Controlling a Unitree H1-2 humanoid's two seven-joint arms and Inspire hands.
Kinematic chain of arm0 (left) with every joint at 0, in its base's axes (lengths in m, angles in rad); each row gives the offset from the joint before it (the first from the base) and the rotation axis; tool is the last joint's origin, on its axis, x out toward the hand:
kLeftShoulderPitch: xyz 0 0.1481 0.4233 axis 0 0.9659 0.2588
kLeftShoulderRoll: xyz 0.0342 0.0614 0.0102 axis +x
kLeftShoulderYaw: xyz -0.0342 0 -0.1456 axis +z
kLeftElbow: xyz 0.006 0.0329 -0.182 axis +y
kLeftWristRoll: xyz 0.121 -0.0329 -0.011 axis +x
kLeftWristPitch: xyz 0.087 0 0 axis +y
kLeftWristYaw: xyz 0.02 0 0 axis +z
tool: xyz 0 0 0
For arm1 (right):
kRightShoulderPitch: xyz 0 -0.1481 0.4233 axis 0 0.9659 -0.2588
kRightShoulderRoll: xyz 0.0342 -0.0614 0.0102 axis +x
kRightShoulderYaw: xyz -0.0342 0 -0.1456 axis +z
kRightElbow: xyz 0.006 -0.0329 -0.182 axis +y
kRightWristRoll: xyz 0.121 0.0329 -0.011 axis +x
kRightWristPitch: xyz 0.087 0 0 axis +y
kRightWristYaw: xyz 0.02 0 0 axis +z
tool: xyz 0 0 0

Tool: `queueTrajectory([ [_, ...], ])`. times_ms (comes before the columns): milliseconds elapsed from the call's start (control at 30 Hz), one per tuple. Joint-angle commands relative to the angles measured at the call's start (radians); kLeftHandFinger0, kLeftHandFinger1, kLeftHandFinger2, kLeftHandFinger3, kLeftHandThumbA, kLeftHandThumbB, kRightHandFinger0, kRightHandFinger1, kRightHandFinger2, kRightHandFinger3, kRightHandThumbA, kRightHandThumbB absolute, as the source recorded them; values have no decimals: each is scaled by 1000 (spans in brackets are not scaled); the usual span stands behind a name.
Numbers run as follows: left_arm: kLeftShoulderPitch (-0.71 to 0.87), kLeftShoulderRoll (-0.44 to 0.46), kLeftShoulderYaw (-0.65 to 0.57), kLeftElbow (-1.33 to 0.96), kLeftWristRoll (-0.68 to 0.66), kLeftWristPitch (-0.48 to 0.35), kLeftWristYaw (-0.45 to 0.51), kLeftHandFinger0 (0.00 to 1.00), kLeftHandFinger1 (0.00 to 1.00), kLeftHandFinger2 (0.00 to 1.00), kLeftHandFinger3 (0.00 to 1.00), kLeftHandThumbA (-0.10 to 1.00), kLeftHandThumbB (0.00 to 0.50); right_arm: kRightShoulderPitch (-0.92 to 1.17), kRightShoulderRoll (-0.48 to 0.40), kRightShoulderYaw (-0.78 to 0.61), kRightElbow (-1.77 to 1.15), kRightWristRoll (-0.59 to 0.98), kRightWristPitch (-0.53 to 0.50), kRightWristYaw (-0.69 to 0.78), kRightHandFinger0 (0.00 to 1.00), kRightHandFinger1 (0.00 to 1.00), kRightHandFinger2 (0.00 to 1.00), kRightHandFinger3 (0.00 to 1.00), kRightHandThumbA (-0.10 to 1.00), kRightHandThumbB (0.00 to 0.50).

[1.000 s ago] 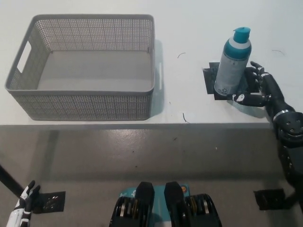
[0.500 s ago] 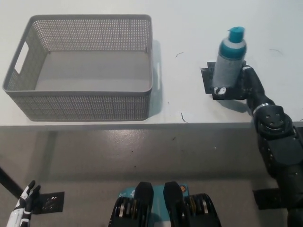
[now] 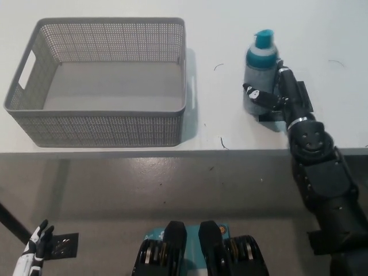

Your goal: Use the right hand to pick up an air purifying spray and put it inside a container

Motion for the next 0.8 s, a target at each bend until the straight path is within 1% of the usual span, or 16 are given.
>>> queueTrajectory([
  [0, 4, 17, -1, -38, 12, -30, 0, 1000, 1000, 1000, 1000, 1000, 249, -47, 34, -45, -9, -16, -147, -205, 429, 408, 444, 546, -100, 308],
  [33, 4, 20, -2, -38, 12, -31, -2, 1000, 1000, 1000, 1000, 1000, 250, -41, 35, -47, -17, -19, -138, -214, 449, 433, 466, 557, -100, 309],
  [167, 4, 18, -1, -35, 23, -28, 7, 1000, 1000, 1000, 1000, 1000, 252, -23, 42, -63, -52, -10, -115, -225, 472, 448, 480, 576, -100, 298],
  [200, 5, 18, -2, -35, 21, -30, 5, 1000, 1000, 1000, 1000, 1000, 242, -23, 41, -63, -51, -11, -124, -226, 468, 456, 493, 582, -100, 296],
  [267, 6, 20, -2, -36, 15, -32, 0, 1000, 1000, 1000, 1000, 1000, 256, -27, 39, -57, -72, -23, -105, -234, 469, 473, 515, 583, -100, 306],
  [300, 6, 20, -3, -35, 15, -33, -1, 1000, 1000, 1000, 1000, 1000, 256, -35, 38, -53, -86, -29, -96, -238, 447, 455, 501, 573, -100, 318],
  [333, 6, 20, -4, -34, 15, -33, -1, 1000, 1000, 1000, 1000, 1000, 256, -37, 37, -51, -91, -30, -94, -240, 433, 445, 492, 565, -100, 317],
  [367, 7, 18, -3, -36, 20, -31, 3, 1000, 1000, 1000, 1000, 1000, 244, -46, 45, -57, -118, -11, -86, -226, 442, 436, 483, 566, -100, 299],
  [467, 7, 18, -3, -35, 10, -30, 1, 1000, 1000, 1000, 1000, 1000, 256, -74, 61, -51, -175, -5, -79, -220, 461, 445, 495, 560, -100, 308],
  [500, 6, 18, -3, -34, 14, -30, 3, 1000, 1000, 1000, 1000, 1000, 245, -86, 66, -37, -209, -20, -78, -219, 454, 447, 503, 557, -100, 313],
  [533, 4, 18, -3, -32, 16, -32, 4, 1000, 1000, 1000, 1000, 1000, 247, -96, 71, -34, -224, -15, -78, -212, 449, 449, 511, 559, -100, 307],
  [600, 1, 14, -5, -29, 15, -32, 6, 1000, 1000, 1000, 1000, 1000, 242, -118, 82, -32, -247, -8, -73, -206, 386, 407, 489, 543, -100, 315],
  [633, 3, 12, -6, -30, 14, -32, 6, 1000, 1000, 1000, 1000, 1000, 245, -139, 87, -3, -272, -41, -69, -203, 375, 370, 448, 533, -100, 322],
  [667, 3, 11, -7, -30, 15, -32, 5, 1000, 1000, 1000, 1000, 1000, 246, -143, 87, 7, -280, -53, -70, -201, 372, 357, 434, 530, -100, 323],
  [733, 7, 8, -12, -35, 27, -27, 9, 1000, 1000, 1000, 1000, 1000, 240, -167, 105, 28, -314, -69, -22, -201, 360, 350, 415, 516, -84, 357],
  [767, 6, 8, -12, -35, 29, -27, 11, 1000, 1000, 1000, 1000, 1000, 243, -175, 115, 32, -330, -58, -9, -191, 361, 353, 419, 515, -85, 354],
])
